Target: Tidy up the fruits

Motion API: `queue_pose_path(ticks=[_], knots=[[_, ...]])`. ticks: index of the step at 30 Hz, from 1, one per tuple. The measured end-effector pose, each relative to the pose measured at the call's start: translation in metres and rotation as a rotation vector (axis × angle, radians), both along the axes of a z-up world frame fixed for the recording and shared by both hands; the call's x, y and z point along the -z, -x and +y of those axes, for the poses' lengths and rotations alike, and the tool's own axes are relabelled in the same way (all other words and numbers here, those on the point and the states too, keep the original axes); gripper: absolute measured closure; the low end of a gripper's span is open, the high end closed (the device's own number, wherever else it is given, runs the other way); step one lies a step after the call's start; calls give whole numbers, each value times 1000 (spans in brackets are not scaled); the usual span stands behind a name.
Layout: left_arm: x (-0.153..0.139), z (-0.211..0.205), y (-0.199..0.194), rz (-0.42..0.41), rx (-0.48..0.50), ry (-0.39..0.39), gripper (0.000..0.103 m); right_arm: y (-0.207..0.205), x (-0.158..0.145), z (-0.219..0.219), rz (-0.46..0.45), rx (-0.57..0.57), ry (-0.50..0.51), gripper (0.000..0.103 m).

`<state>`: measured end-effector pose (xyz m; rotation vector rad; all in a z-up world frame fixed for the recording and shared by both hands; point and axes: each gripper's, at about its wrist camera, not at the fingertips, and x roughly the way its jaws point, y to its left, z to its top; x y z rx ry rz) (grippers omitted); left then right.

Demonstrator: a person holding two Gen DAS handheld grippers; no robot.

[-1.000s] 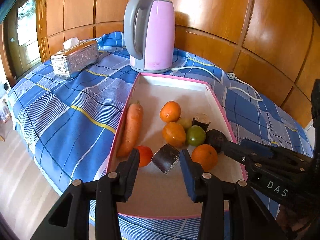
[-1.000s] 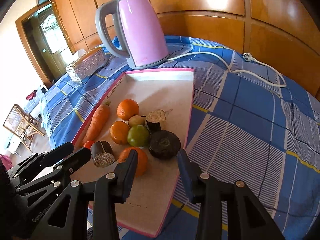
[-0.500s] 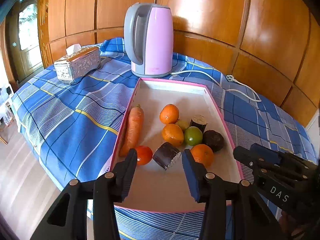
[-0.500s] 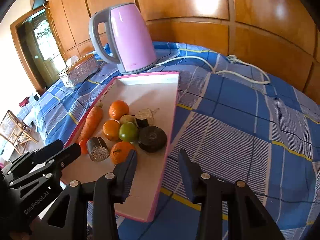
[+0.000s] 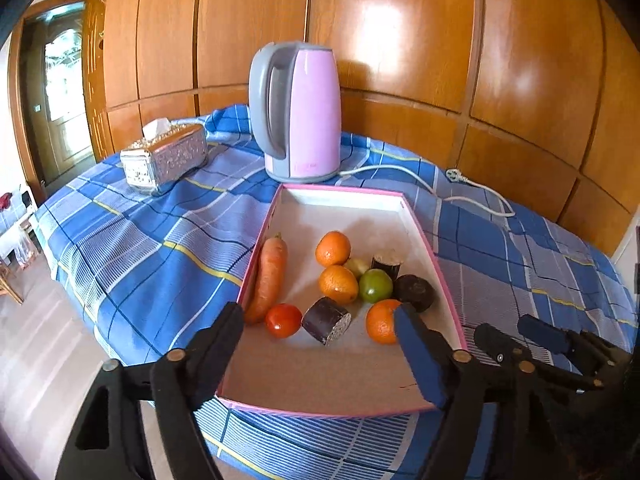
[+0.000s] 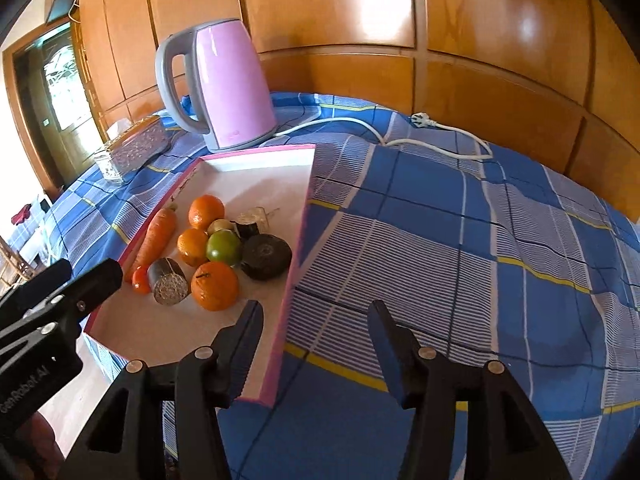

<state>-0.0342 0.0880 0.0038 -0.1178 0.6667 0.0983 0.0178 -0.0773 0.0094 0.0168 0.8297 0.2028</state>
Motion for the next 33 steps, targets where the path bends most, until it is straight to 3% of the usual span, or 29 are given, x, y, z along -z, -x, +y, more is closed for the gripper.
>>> queue_pose_path(ticks=[8,33], knots=[[-5,-7,4,-19,8,-16,12,9,-2,-4,-16,17,7,47],[-1,-2,2,0,-9,-13,6,11,0,-5,-13,27,10,46]])
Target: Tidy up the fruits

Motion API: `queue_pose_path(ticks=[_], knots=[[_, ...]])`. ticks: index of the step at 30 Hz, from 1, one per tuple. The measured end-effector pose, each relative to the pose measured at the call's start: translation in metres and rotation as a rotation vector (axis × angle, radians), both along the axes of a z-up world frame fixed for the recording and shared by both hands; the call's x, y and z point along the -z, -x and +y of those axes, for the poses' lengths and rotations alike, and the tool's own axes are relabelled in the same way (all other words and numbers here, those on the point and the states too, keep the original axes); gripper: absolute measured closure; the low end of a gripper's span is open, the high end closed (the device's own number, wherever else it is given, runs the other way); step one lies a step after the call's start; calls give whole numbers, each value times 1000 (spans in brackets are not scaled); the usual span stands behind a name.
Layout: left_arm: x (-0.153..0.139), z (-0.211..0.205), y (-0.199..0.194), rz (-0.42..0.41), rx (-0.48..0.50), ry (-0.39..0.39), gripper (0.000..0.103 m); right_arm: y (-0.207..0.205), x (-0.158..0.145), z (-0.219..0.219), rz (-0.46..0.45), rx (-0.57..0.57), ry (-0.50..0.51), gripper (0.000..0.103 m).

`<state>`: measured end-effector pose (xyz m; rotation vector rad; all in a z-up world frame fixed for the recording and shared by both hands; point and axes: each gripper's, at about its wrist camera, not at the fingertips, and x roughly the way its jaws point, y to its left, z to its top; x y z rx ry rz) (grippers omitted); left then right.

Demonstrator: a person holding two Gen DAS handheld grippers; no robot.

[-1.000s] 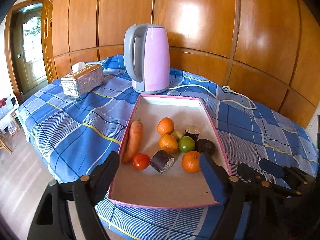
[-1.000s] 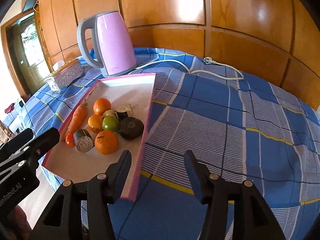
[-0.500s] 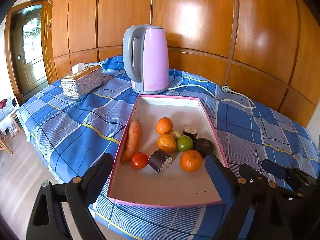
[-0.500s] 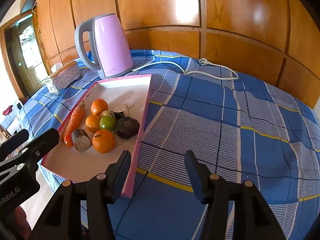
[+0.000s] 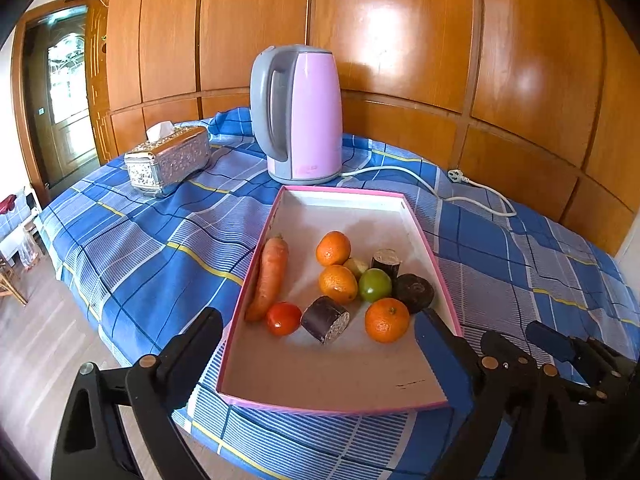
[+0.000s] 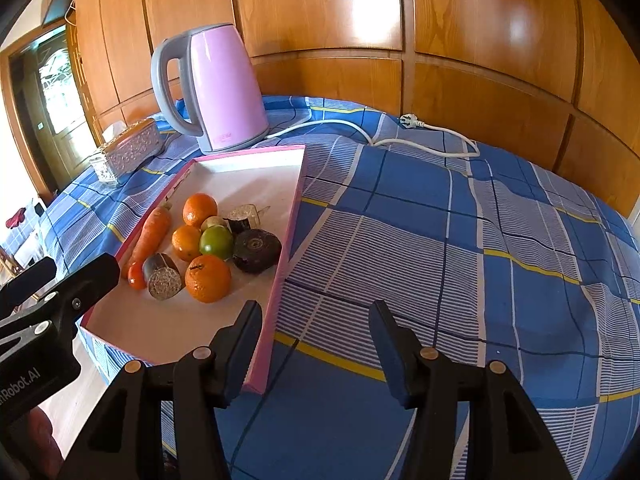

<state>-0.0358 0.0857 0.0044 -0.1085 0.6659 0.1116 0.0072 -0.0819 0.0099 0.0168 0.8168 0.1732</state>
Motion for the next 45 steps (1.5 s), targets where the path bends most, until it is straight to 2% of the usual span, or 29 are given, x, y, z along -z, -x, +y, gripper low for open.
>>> queue_pose_path(ticks=[45], knots=[[-5,-3,4,-19,-3,-12,4,4,-5,0,-5,-8,2,46]])
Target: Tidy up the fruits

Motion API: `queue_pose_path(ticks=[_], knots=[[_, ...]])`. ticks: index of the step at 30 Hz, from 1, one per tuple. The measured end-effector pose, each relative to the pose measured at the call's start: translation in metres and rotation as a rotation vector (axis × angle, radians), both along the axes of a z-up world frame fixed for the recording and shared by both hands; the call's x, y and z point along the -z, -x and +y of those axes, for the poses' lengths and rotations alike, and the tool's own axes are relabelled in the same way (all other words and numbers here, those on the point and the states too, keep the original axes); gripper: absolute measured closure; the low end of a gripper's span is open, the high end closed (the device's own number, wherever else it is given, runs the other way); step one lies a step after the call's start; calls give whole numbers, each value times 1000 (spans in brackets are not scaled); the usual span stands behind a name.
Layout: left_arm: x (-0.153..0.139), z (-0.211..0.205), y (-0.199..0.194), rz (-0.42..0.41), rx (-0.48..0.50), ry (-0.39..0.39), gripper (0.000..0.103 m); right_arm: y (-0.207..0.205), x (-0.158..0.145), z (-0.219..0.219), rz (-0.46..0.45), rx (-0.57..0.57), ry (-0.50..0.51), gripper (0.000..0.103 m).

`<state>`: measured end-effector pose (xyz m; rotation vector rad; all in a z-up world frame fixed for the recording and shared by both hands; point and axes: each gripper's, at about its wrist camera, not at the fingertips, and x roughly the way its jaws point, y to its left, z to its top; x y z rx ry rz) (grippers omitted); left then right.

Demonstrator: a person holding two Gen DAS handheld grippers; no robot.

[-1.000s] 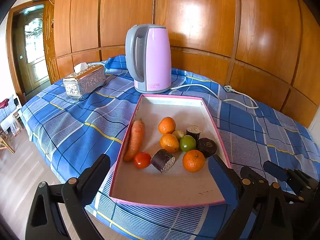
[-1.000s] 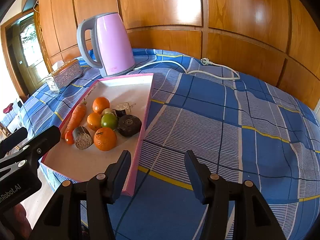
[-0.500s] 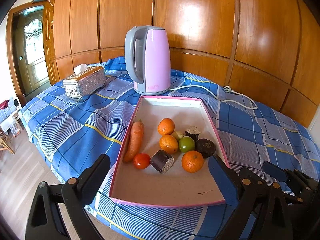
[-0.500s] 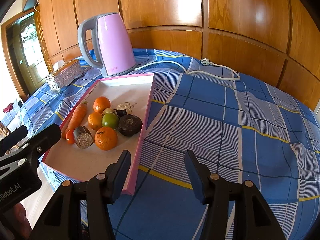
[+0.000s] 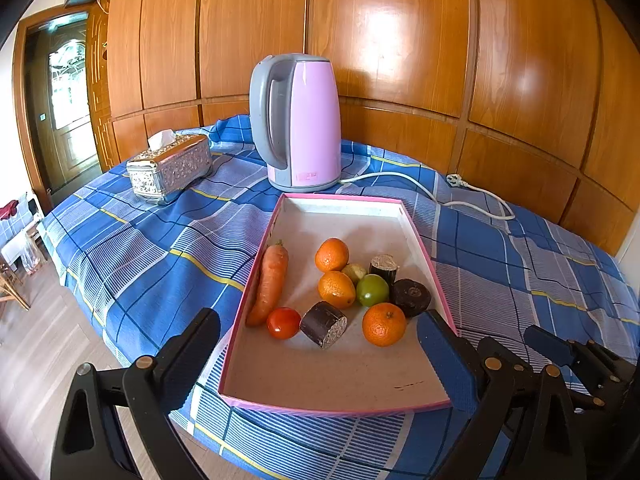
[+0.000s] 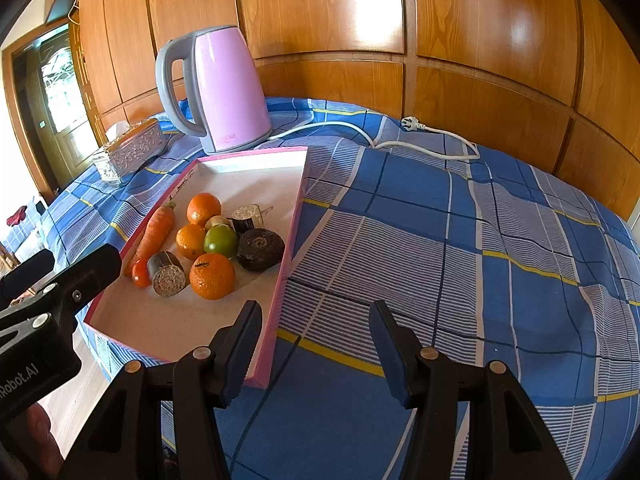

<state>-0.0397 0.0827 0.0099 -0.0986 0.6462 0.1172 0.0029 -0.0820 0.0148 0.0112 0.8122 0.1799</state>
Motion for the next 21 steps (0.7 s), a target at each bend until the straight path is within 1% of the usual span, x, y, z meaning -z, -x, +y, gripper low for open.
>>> queue_pose_path(ticks=[13,16,21], knots=[[0,0,-1,10,-4,4,4,0,2,-1,8,-1,-1,46],[1,1,-2,13,-6,3,1,-1,4,-1,10,-2,-1,46],[2,3,-3,17,-6,9,1,-1,5,-1,11,-2,-1,46]])
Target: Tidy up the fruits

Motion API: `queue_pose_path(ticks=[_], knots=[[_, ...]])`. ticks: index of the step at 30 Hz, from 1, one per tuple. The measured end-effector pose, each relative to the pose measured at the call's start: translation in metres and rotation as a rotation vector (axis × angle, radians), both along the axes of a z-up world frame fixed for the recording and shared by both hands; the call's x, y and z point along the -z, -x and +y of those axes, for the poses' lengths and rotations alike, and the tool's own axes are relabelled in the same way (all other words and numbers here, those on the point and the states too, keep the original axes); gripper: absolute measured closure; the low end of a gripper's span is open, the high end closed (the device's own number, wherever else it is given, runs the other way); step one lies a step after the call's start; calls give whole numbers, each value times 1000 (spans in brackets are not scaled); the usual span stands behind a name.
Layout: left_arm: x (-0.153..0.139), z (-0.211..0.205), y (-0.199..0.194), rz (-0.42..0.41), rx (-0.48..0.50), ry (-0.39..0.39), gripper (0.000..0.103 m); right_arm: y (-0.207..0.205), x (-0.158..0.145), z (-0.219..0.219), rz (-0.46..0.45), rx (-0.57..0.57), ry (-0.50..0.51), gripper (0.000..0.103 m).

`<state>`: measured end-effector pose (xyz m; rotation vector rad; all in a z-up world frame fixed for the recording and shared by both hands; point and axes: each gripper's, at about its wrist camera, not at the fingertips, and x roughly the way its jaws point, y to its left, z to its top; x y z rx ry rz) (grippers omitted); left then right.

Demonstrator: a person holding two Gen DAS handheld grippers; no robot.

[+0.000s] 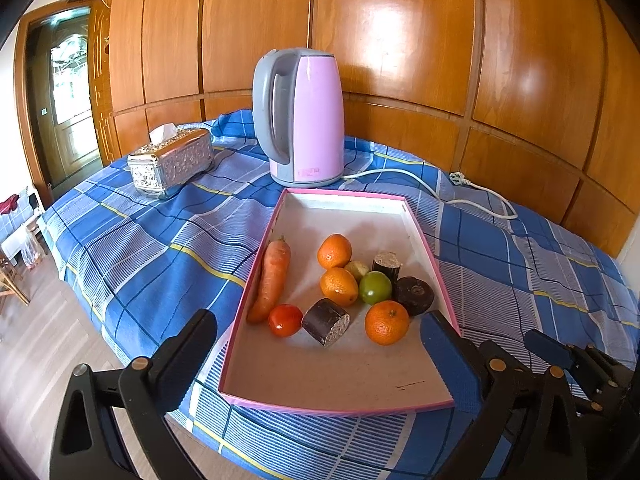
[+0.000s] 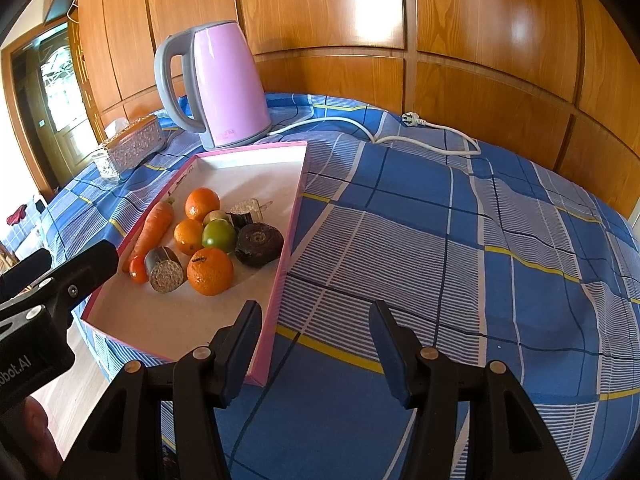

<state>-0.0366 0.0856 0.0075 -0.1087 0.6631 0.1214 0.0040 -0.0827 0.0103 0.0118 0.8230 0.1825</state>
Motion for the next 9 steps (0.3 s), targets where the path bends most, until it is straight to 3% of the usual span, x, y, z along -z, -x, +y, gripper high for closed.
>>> queue_pose_path(ticks=[9], knots=[[-3,-5,4,-38,13,-5,1,1,0,2,-16,-6,8,46]])
